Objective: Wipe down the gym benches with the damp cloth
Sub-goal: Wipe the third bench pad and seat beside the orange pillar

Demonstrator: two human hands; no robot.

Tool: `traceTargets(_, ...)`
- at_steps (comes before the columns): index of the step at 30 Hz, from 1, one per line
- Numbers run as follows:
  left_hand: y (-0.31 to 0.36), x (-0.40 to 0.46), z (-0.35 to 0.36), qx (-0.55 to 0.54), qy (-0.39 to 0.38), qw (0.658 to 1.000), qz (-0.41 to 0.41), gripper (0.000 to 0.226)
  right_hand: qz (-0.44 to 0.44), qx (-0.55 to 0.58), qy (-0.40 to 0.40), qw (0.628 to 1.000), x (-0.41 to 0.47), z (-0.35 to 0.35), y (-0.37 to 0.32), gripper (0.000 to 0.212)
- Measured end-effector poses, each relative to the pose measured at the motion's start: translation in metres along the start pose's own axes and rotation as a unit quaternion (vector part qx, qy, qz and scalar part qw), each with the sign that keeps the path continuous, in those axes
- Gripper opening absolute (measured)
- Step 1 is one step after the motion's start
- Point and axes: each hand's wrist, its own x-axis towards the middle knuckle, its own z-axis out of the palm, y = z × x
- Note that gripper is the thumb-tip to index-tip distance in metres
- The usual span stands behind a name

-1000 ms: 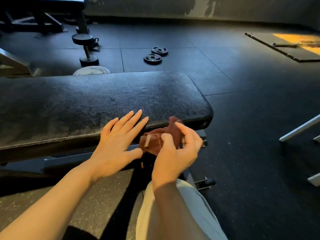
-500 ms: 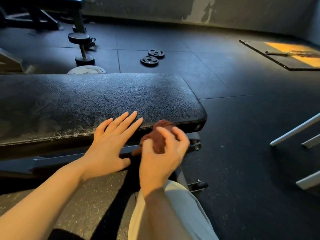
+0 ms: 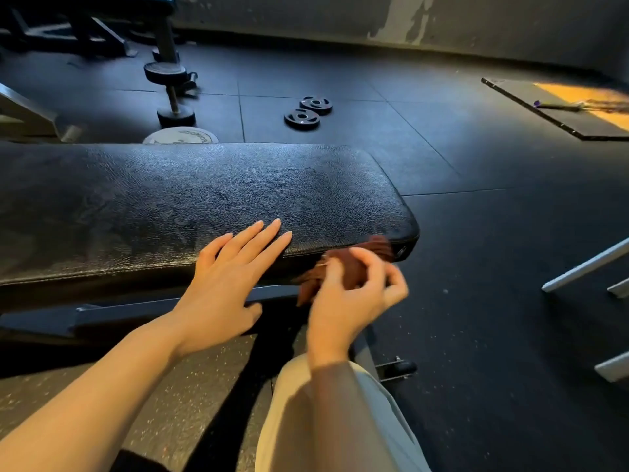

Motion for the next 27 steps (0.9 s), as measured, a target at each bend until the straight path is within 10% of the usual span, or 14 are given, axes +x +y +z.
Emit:
traceTargets(21,0.004,0.001,0.002,-0.033,0.024,0.999,-0.021,0.108,0.068,0.014,0.101,0.992,0.036,0.0,0.015,0.021)
traceTargets(27,0.007,0.002,0.004,-0.012,0.024,0.999,-0.033,0.114,-0.007,0.01,0.027,1.0,-0.011,0.01,0.007,0.008)
